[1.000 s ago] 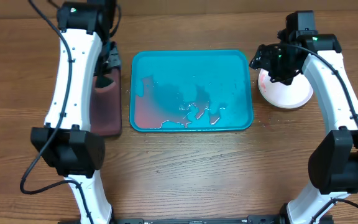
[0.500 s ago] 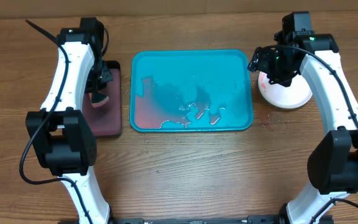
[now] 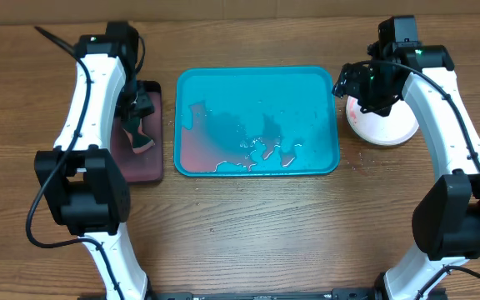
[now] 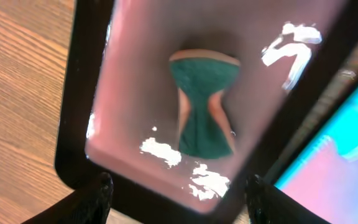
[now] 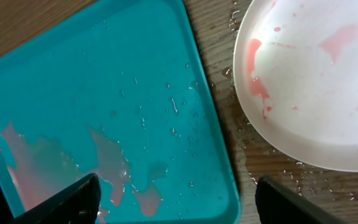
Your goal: Clean dirty plates on tray and stack at the side
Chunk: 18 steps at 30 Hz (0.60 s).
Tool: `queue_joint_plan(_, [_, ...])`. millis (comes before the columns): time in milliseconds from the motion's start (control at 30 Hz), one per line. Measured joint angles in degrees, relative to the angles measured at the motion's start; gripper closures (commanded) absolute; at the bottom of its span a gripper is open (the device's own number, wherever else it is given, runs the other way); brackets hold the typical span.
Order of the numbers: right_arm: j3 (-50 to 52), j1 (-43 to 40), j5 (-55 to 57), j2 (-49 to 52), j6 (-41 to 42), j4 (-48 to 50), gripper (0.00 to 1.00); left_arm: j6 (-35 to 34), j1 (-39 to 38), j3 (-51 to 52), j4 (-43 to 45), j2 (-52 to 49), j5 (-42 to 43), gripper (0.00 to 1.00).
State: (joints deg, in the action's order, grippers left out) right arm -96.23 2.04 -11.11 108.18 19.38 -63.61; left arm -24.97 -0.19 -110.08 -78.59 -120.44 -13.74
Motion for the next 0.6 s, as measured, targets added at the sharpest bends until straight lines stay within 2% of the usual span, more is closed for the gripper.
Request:
queue_joint_plan(33, [-0.09,-0.02,-0.02,0.0,-0.15,-0.83,0.23,0.57,-0.7,-1.4,-0.7,0.0,0.04,0.29])
queue_joint_plan(67, [-0.2,-0.02,0.0,-0.02,-0.33,-1.73,0.22,1.25,-1.66,-3.21,-1.49,0.17,0.2,0.24])
queue_joint_plan(100, [-0.42,-0.02,0.02,-0.02,-0.74,-2.73,0.2,1.9,-2.8,-4.9,-2.05,0.57,0.24,0.02])
queue_joint_plan(133, [-0.9,-0.02,0.07,-0.07,-1.2,-4.0,0.0,2.71,-4.02,-6.56,-2.69,1.25,0.42,0.0])
queue_joint_plan(333, [-8.09,-0.02,0.39,-5.55,-4.59,-13.05,0.0,3.13,-10.84,-11.76,-3.34,10.45,1.31,0.0])
queue_joint_plan(467, [-14.45,-0.02,0.57,-15.8,-5.31,-18.51,0.0,3.15,-13.14,-12.96,-3.72,14.95,1.51,0.0])
queue_joint_plan(600, [-16.94,-0.02,-0.11,-26.69,-5.49,-20.35,0.0,3.15,-13.25,-13.05,-3.72,14.56,1.51,0.0])
